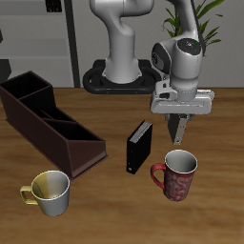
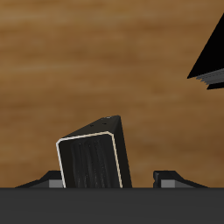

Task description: Place the yellow book into the right desk caddy's right compartment

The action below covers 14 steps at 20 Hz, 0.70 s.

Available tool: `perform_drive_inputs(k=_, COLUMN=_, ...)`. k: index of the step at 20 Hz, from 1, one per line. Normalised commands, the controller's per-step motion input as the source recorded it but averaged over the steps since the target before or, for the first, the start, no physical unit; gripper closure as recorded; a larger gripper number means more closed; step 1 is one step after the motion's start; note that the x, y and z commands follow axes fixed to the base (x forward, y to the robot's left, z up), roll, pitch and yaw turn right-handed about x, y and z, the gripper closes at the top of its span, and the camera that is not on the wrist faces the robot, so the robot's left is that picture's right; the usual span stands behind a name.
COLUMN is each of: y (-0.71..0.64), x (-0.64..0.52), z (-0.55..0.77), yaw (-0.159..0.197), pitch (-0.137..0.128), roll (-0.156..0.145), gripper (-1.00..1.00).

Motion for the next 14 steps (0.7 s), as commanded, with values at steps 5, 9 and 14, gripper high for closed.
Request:
perform_drive_inputs(k=5, y=-0.05, x=-0.01, z=-0.04, yaw=-0.015, pitch=0.012, roll=0.011, gripper=1.0)
perform_drive_inputs(k=9, y=-0.1, x=0.0, z=0.02, yaw=0.003, pitch=0.002, roll=-0.003, gripper=1.0)
perform_drive_inputs(k=14, y=-0.15, x=0.05, z=0.31, yaw=0.012, pitch=-0.027, roll=-0.005, gripper=1.0)
